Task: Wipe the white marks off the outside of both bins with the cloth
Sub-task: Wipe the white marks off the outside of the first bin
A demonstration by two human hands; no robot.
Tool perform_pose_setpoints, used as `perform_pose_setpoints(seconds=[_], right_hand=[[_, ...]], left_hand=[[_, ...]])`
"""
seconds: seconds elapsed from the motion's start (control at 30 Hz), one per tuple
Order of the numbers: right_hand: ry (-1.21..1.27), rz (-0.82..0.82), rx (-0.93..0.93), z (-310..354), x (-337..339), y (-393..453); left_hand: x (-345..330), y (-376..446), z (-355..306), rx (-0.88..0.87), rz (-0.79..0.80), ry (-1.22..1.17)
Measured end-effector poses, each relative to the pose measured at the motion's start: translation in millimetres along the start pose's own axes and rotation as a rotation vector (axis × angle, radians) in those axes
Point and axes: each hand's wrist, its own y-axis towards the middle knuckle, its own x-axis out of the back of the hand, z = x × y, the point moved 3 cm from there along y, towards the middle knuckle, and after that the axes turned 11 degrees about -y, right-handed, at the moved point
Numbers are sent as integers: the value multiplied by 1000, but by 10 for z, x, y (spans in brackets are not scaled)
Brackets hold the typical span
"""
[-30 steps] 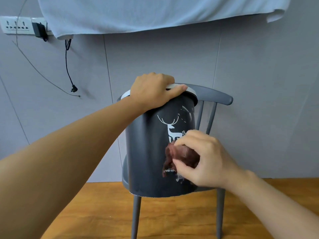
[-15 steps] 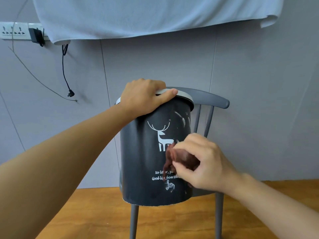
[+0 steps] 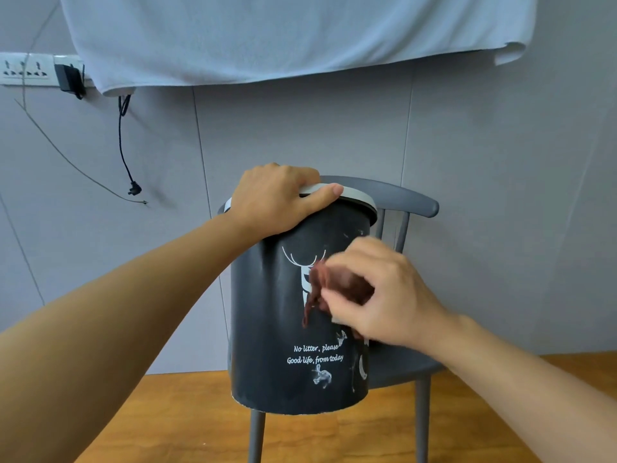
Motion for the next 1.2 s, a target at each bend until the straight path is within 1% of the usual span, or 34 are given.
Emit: perform_pose_setpoints(seconds=[0.1, 0.17, 0.2, 0.23, 0.3, 0.33, 0.37, 0.4, 0.5, 0.57, 0.6, 0.63, 0.73, 0.77, 0.8, 0.87, 0.93, 1.0, 1.03, 1.1, 1.17, 1.2], right_hand=[[-57, -207, -232, -188, 85, 239], [-67, -240, -294, -219, 87, 282], [-57, -223, -257, -188, 71, 242], [-45, -185, -175, -128, 45, 173], [-35, -59, 12, 4, -22, 21], [-48, -11, 61, 28, -37, -25], [-62, -4, 66, 12, -24, -17], [-65, -37, 25, -33, 1, 37], [-60, -178, -226, -227, 73, 251], [-66, -186, -300, -268, 56, 311], [-61, -174, -290, -244, 40, 293], [-49, -149, -243, -184, 21, 235], [-2, 23, -10, 77, -82, -25], [-12, 63, 43, 119, -104, -73], [-30, 68, 65, 121, -97, -59], [-50, -27, 11, 37, -37, 89], [-78, -152, -115, -93, 38, 273], [-122, -196, -186, -182, 56, 396], [-132, -190, -177, -191, 40, 400], [-131, -135, -78, -128, 0, 303], [-105, -22, 63, -34, -46, 114], [-78, 40, 104, 0, -61, 19]], left_hand=[[5, 6, -62, -31, 1, 9], [9, 0, -73, -34, -2, 7], [9, -7, -63, -25, -2, 0], [7, -16, -47, -17, -3, -5], [13, -32, -26, -20, -12, -4], [18, -40, -24, -24, -14, 0], [23, -41, -27, -24, -17, 4], [30, -40, -28, -18, -19, 6], [29, -27, -26, -14, -14, 7], [29, -20, 6, -12, -11, 5], [30, -20, 31, -4, -15, -1], [30, -19, 61, 9, -19, -5], [30, -22, 153, 53, -21, 5], [28, -27, 171, 60, -22, 9], [28, -32, 179, 61, -25, 12], [21, -36, 151, 43, -32, 13], [6, -20, 86, 6, -29, 12], [-7, 2, 35, -24, -17, 13], [-9, 9, 29, -26, -13, 10], [-10, 9, 45, -11, -13, 5], [-7, 4, 73, 8, -14, 6], [-2, 3, 87, 17, -12, 6]])
